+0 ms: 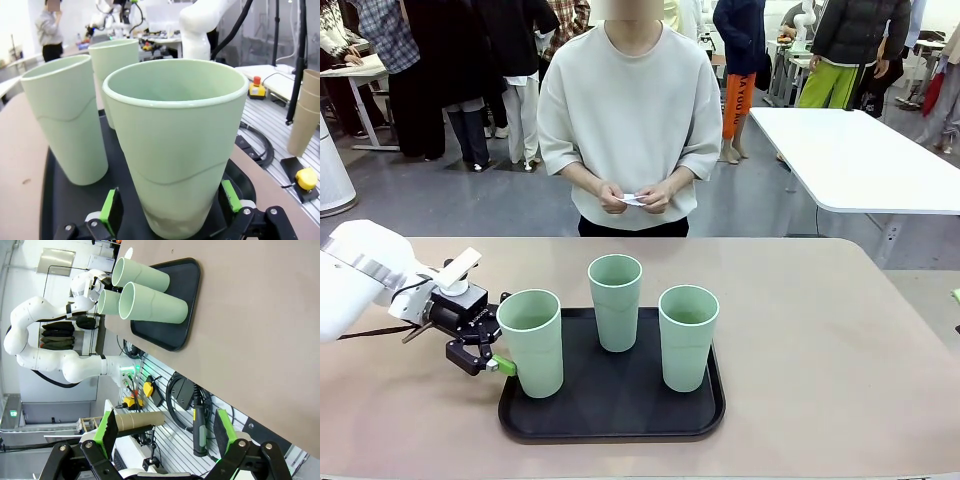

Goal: Place coasters on the table and set cups on them.
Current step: Pick up one Reusable plastic cup and place it on a coaster set by the human.

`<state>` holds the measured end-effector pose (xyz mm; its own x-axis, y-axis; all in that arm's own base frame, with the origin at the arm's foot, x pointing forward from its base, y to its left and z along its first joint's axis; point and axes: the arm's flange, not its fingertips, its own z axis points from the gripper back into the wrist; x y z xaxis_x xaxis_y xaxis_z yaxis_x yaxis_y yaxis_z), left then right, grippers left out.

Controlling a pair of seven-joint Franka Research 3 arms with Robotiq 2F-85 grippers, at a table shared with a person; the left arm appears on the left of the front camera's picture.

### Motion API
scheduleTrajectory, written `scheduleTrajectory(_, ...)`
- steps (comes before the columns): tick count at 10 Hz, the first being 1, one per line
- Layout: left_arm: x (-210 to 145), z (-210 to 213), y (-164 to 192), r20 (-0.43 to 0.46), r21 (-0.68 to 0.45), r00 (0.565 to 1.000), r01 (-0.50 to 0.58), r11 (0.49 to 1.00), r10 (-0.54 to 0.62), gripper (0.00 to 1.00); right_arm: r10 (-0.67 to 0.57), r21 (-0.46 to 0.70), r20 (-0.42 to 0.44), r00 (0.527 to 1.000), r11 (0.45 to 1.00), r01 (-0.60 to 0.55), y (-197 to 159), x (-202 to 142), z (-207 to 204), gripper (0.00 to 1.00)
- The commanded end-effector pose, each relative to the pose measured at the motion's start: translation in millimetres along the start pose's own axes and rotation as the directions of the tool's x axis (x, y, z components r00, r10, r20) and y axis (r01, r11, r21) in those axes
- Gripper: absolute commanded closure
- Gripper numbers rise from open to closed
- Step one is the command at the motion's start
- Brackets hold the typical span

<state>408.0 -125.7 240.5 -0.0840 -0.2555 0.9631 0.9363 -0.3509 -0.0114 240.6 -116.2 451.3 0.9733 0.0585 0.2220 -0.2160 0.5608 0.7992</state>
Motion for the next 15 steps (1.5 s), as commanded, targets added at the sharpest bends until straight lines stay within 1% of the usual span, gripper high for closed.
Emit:
scheduleTrajectory(1,-2,-4,6,0.035,-0.013,0.999,0.028,1.0,-0.028,0.0,0.011,0.019,0.007,1.0,1.0,-0.012,-1,1,-1,0.0)
scheduleTrajectory(4,-3,-6,13,0.075,-0.037,0.997,-0.01,0.999,0.012,0.0,0.011,0.019,0.007,1.0,1.0,-0.012,-1,1,-1,0.0)
scheduleTrajectory(9,-1,-6,15,0.037,-0.066,0.998,-0.047,0.997,0.05,0.0,0.011,0.019,0.007,1.0,1.0,-0.012,-1,1,-1,0.0)
scheduleTrajectory(13,-4,-16,13,0.02,-0.157,0.998,-0.058,0.986,0.062,0.0,0.011,0.019,0.007,1.0,1.0,-0.012,-1,1,-1,0.0)
scheduleTrajectory(15,-7,-20,15,0.026,-0.166,0.998,-0.059,0.984,0.064,0.0,0.011,0.019,0.007,1.0,1.0,-0.012,-1,1,-1,0.0)
